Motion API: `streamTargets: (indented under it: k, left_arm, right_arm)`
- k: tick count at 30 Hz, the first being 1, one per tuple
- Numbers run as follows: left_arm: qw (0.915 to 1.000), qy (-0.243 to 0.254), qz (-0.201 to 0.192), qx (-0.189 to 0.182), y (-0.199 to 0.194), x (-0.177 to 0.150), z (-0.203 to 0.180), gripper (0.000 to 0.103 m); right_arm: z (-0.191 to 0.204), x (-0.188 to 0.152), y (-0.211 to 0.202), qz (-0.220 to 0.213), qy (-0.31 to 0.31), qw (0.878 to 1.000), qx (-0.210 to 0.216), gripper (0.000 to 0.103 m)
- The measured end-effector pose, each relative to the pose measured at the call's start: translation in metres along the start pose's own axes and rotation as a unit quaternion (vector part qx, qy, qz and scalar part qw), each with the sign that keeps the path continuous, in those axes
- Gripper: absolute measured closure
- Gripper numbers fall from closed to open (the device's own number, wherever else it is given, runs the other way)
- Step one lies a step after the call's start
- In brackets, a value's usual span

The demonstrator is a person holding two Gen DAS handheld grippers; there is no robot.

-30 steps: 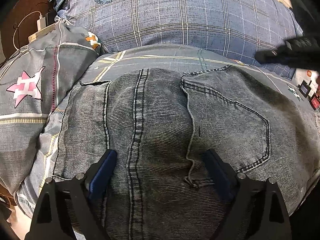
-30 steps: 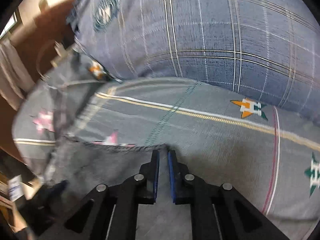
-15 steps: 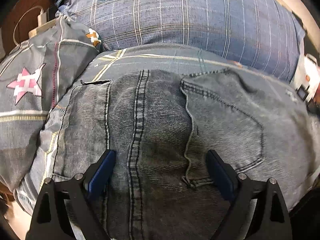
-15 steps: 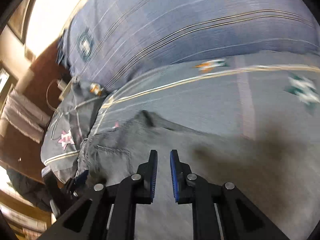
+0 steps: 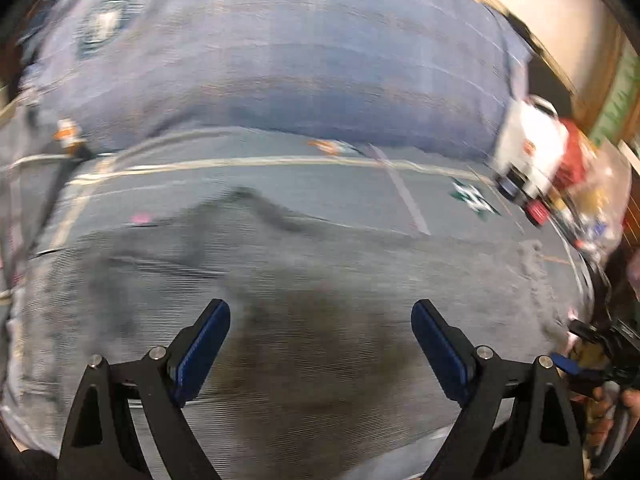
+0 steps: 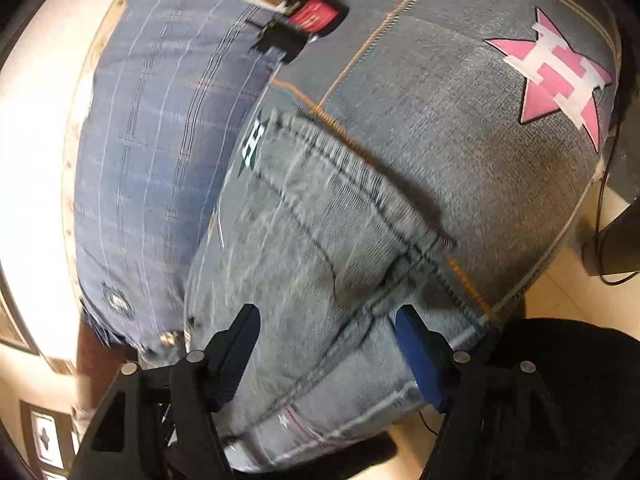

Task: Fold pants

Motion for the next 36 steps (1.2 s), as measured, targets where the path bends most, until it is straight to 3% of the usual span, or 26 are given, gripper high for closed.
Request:
streamTargets:
  k: [4, 8, 11, 15, 18, 24, 27, 36]
  left_arm:
    - [0.9991, 0.029, 0.024, 0.021, 0.035, -0.002, -0.039, 0.011]
    - [0.9989, 0.016, 0.04, 0.018, 0.051, -0.003, -0.05, 0.011]
    - [0.9964, 0.061, 0.043, 0.04, 0.065, -0.008, -0.065, 0.011]
    - [0.9901, 0.086, 0.084, 0.072, 0.091, -0.022, -0.062, 0.011]
    - [0.9896, 0.1, 0.072, 0.074, 0.089, -0.026, -0.063, 0.01]
    - [0.9936, 0.079, 0.057, 0.057, 0.075, -0.017, -0.061, 0.01]
    - [0.9907, 0.084, 0.083, 0.069, 0.089, -0.021, -0.059, 0.01]
    - [0.9891, 0.098, 0.074, 0.081, 0.089, -0.025, -0.062, 0.009]
  right_arm:
    - [-0.014, 0.008, -0.001, -0.008, 0.036, 0.999, -0.006, 0.03]
    - [-0.033, 0.006, -0.003, -0.016, 0.075, 0.997, -0.017, 0.029]
    - [-0.039, 0.007, -0.007, -0.021, 0.078, 0.997, -0.012, 0.029]
    - [-0.039, 0.014, -0.018, -0.034, 0.06, 0.998, -0.013, 0.029]
    - [-0.032, 0.015, -0.006, -0.033, 0.052, 0.998, -0.027, 0.029]
    - [-0.014, 0.016, -0.007, -0.057, 0.025, 0.997, -0.043, 0.029]
    - [-0.014, 0.017, 0.0, -0.051, 0.013, 0.996, -0.065, 0.029]
    - [-0.013, 0.022, 0.007, -0.044, 0.014, 0.996, -0.077, 0.029]
Point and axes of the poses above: each gripper's, at about its wrist camera, not at the fingertips, and y roughly the way its jaws point, z to its left, x to its top, the point moved 3 cm from there along y, roughly the way its jaws point, and after that the axes turned 2 degrees about -x, right-handed, at the moved point
